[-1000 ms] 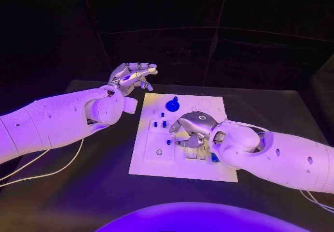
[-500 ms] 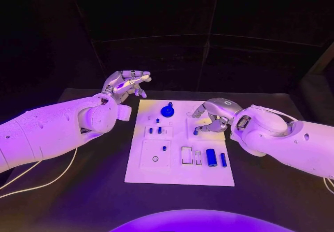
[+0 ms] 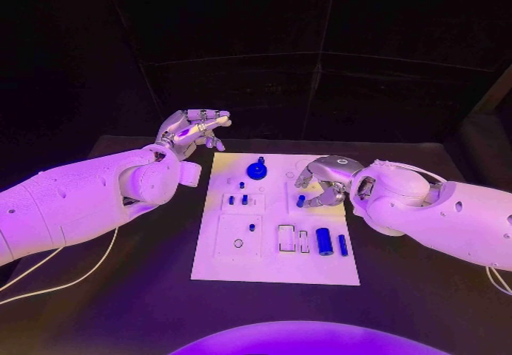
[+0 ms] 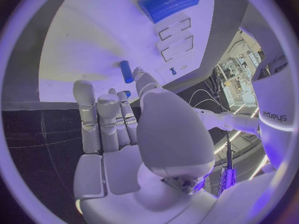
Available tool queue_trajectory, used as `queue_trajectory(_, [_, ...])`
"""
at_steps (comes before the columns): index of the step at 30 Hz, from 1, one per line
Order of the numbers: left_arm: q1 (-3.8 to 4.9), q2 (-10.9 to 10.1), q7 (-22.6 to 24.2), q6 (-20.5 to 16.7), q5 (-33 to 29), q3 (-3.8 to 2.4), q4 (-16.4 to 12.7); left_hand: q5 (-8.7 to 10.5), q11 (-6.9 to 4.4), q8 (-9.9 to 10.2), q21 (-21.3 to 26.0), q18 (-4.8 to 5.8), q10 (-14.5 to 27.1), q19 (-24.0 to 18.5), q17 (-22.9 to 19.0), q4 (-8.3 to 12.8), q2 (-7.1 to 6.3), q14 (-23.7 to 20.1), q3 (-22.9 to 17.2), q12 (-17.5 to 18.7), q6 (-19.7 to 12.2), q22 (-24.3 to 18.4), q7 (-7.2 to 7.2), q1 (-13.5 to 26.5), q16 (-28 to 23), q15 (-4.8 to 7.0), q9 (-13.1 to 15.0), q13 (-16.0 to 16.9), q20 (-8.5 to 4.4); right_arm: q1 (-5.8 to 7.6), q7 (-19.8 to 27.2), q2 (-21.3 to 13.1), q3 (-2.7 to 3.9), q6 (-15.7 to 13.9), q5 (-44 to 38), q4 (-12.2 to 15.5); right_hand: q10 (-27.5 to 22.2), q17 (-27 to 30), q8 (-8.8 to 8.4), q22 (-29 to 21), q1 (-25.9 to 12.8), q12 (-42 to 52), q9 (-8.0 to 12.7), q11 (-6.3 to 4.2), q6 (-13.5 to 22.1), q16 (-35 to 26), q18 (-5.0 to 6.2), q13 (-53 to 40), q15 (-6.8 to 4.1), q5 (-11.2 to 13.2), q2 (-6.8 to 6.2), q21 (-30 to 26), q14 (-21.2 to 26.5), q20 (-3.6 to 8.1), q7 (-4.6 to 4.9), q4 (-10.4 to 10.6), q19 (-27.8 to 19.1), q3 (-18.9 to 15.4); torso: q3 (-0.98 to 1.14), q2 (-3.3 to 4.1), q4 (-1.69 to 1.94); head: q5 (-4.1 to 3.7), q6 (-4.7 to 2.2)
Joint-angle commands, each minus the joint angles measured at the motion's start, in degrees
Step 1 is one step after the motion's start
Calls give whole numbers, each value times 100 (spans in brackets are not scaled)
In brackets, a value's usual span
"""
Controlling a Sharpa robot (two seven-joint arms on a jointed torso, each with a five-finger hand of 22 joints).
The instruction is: Assemble the parts on the task board
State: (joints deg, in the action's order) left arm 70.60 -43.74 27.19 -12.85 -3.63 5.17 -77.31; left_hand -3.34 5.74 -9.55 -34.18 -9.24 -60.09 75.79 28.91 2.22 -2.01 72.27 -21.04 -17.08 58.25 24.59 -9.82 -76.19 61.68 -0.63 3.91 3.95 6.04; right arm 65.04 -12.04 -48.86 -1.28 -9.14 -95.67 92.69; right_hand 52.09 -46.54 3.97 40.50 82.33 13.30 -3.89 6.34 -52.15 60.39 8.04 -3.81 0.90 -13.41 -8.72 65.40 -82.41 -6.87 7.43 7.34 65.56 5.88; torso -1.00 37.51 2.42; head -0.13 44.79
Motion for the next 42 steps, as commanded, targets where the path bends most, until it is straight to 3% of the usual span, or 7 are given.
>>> queue_trajectory(1, [10, 5, 20, 73, -12, -4, 1, -21, 11, -22, 39, -113, 30, -37, -6, 27, -38, -31, 15, -39, -20, -6, -19, -7, -27, 2, 2, -8, -5, 10, -42, 22, 2, 462, -81, -2, 40, -8, -3, 17, 78, 80, -6, -25, -16, -16, 94, -11, 1, -1, 25, -18, -34, -9, 33, 26, 17, -36, -5, -1, -1, 2, 4])
queue_trajectory(5, [10, 8, 19, 77, -12, -2, 8, -21, 11, -22, 39, -113, 30, -37, -6, 27, -38, -31, 15, -39, -20, -6, -19, -7, -27, 2, 2, -8, -5, 9, -42, 60, 1, 520, -71, -27, 213, -32, 24, 126, 179, 205, -17, -70, -104, 9, 74, -15, -36, 6, 145, 43, -70, 22, 43, 31, 114, 3, -2, -3, -7, 5, 8])
queue_trajectory(11, [10, 15, 17, 81, -12, 0, 16, -22, 12, -28, 44, -113, 35, -41, -19, 30, -40, -41, 15, -45, -23, -9, -20, -4, -30, -1, 2, -8, -4, 8, -52, 144, 1, 544, -66, -95, 731, -243, 88, 550, 347, 239, -29, -149, -389, 182, -4, 22, -112, 108, 378, 297, -159, 90, 92, 45, 376, 320, 3, 1, 0, 7, 25])
queue_trajectory(29, [10, 19, 10, 83, -12, 5, 41, -22, 12, -28, 44, -113, 35, -41, -19, 30, -40, -41, 15, -45, -23, -9, -20, -4, -30, -1, 2, -8, -4, -5, -151, 346, -1, 474, -97, -243, 1263, -503, 133, 1002, 356, -127, -26, -189, -792, 432, -77, 21, -140, 155, 358, 587, -221, 128, 90, 164, 592, 836, -2, -4, -6, 10, 62])
queue_trajectory(33, [10, 13, 6, 80, -12, 6, 41, -22, 12, -28, 44, -113, 35, -41, -19, 30, -40, -41, 15, -45, -23, -9, -20, -4, -30, -1, 2, -8, -4, -10, -208, 340, -1, 298, -156, -230, 1484, -582, 182, 1231, 403, -189, -45, -230, -975, 510, -113, 3, -173, 174, 387, 723, -235, 150, 56, 142, 701, 1003, -3, -6, -2, 15, 66])
queue_trajectory(37, [10, 9, 3, 82, -12, 6, 42, -22, 12, -28, 44, -113, 35, -41, -19, 30, -40, -41, 15, -45, -23, -9, -20, -4, -30, -1, 2, -8, -4, -15, -220, 301, -1, 3, -228, -154, 1654, -655, 209, 1429, 590, -264, -54, -260, -1104, 584, -146, -3, -204, 488, 469, 844, -248, 187, 47, -12, 791, 1280, 0, -9, -7, 18, 65])
queue_trajectory(42, [10, 3, 0, 80, -12, 7, 44, -22, 12, -30, 46, -113, 37, -42, -24, 29, -38, -44, 14, -48, -25, -10, -20, -3, -31, -1, 2, -8, -3, -17, -221, 192, 1, -295, -281, 44, 1751, -684, 200, 1540, 647, -342, -49, -266, -1155, 620, -165, -10, -202, 585, 442, 917, -247, 192, 53, -139, 827, 1461, -3, -12, -10, 12, 57])
